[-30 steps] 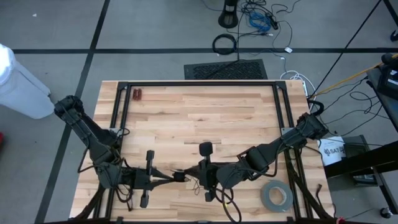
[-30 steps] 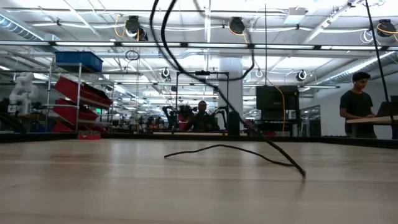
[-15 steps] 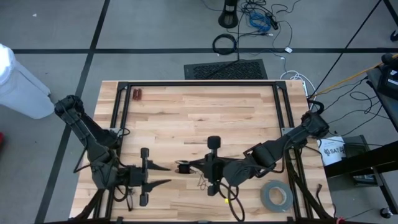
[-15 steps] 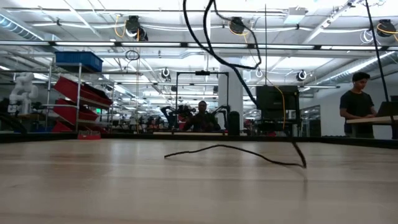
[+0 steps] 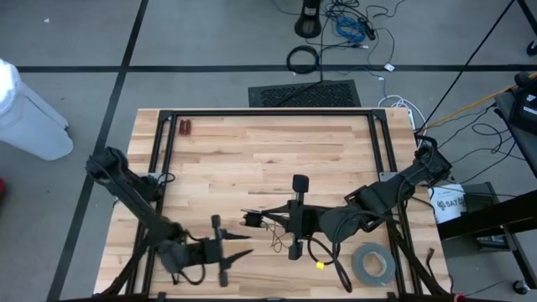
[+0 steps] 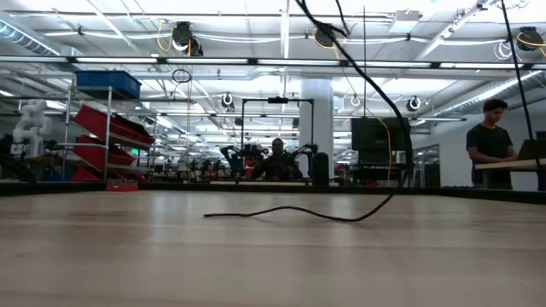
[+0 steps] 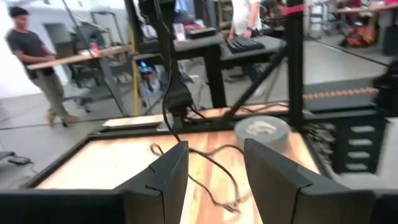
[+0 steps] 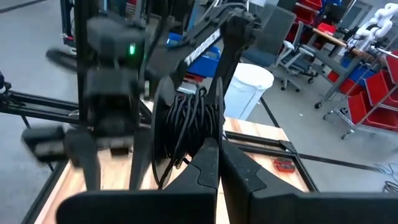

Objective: Coil cords
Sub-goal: Coil the black wire on the spool

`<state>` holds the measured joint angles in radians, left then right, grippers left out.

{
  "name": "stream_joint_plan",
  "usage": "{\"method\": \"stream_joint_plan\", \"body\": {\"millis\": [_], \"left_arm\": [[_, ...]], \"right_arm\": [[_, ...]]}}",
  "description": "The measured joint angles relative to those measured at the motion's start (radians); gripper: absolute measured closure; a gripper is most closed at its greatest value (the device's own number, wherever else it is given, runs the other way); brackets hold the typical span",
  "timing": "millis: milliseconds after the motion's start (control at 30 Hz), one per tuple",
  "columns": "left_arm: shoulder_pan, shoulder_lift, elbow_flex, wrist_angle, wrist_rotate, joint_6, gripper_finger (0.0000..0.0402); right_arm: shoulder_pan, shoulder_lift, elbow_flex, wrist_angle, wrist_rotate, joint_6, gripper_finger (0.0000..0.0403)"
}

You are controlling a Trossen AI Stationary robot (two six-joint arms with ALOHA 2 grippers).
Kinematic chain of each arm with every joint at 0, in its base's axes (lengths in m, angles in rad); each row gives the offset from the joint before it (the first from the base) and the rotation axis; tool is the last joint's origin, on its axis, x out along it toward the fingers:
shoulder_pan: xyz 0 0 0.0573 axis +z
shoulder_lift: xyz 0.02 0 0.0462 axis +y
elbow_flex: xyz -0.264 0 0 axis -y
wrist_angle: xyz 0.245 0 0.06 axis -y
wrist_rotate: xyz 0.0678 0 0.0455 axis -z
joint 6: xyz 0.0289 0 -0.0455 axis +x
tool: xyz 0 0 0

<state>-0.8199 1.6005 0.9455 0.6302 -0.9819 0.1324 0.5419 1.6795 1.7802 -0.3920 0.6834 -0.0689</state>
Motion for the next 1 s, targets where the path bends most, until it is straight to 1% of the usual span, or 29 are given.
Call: {"method": "stream_joint_plan", "body": {"millis": [100,200,333,533,600,767,867,1000], "left_arm": [[0.042,0.08,0.0,0.158,0.0,0.058,0.0239],[0.077,0.123,0.0,0.237,0.016,0.064,0.0239],[0.107,0.142,0.0,0.239,0.071,0.057,0.0239],[0.119,0.138,0.0,0.274,0.079,0.054,0.0239],[0.119,0.137,0.0,0.277,0.1,0.02,0.0239],[0.097,0.141,0.0,0.198,0.154,-0.158,0.0239],[0.078,0.158,0.0,0.188,0.155,-0.179,0.0239],[0.073,0.183,0.0,0.193,0.13,-0.18,0.0239]], "right_arm": [[0.005,0.0,0.0,-0.001,0.001,0.0,0.0403],[0.01,-0.002,0.0,-0.001,0.001,0.0,0.0403],[0.011,-0.002,0.0,-0.002,0.0,-0.004,0.0403],[0.01,-0.002,0.0,-0.001,0.002,-0.011,0.0403],[0.01,-0.002,0.0,-0.001,0.002,-0.019,0.0403],[0.011,-0.008,0.0,-0.001,0.002,-0.027,0.0403],[0.013,-0.016,0.0,-0.001,0.002,-0.023,0.0403],[0.017,-0.018,0.0,0.011,0.002,-0.02,0.0403]]}}
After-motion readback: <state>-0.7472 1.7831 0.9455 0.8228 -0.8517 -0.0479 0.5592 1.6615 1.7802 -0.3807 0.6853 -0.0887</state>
